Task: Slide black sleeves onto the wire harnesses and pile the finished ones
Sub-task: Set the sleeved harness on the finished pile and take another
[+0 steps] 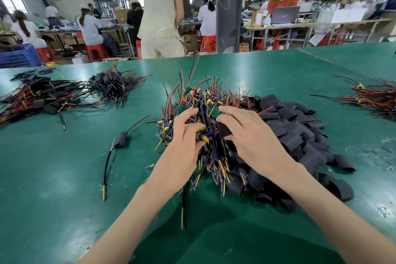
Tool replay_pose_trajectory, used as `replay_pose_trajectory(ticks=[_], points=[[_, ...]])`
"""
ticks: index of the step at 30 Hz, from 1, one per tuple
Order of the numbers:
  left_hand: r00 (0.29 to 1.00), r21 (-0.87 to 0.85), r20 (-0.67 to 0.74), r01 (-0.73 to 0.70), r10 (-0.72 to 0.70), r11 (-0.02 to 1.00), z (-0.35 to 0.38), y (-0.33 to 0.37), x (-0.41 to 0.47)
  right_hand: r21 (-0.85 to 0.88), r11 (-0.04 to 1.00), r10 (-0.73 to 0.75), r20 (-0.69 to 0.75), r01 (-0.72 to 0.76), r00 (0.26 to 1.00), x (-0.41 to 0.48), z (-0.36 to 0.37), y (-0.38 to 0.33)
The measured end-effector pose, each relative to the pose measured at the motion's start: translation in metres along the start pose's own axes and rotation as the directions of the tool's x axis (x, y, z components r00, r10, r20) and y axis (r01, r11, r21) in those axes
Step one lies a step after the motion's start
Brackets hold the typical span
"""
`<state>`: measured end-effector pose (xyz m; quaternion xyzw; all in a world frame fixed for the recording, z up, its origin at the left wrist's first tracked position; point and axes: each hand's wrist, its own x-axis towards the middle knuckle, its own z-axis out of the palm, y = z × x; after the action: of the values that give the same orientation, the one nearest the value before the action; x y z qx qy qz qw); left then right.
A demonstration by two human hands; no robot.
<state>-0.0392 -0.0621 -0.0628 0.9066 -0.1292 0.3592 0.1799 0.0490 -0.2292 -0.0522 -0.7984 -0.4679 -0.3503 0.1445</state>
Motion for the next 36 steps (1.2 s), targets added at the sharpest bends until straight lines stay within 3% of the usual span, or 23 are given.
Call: replay_pose_trajectory(ticks=[2,4,7,11,16,21,31,36], points=[[1.000,0.059,-0.020,-0.006,0.008,0.998,0.001,-0.001,-0.001,0.056,0.997,0.059,0.037,-0.061,0.998,0.000,-0.003,0.000],[0.997,0.223,-0.074,-0.016,0.033,0.975,0.000,-0.003,0.000,0.090,0.992,0.080,0.069,-0.086,0.994,0.000,-0.006,-0.002],[0.991,0.355,-0.128,0.004,0.044,0.935,-0.002,-0.005,0.002,0.039,0.996,0.075,0.046,-0.077,0.996,0.001,-0.010,-0.004],[0.988,0.307,-0.135,-0.032,0.077,0.951,0.002,-0.011,0.000,-0.066,0.996,0.052,-0.024,-0.054,0.998,0.004,-0.015,-0.004],[0.994,0.239,-0.085,-0.051,0.073,0.970,0.005,-0.015,-0.004,-0.102,0.995,0.015,0.034,-0.011,0.999,0.004,-0.021,-0.001],[0.990,0.169,-0.126,-0.034,0.055,0.985,0.003,-0.009,0.000,-0.103,0.995,0.009,0.023,-0.007,1.000,0.003,-0.019,0.002],[0.991,0.179,-0.127,-0.018,0.041,0.984,-0.002,-0.008,0.001,0.211,0.973,0.069,0.105,-0.090,0.992,0.002,-0.013,0.006],[0.988,0.145,-0.151,-0.004,0.026,0.989,-0.003,-0.006,0.001,0.247,0.962,0.100,0.094,-0.121,0.991,0.003,-0.015,0.001]])
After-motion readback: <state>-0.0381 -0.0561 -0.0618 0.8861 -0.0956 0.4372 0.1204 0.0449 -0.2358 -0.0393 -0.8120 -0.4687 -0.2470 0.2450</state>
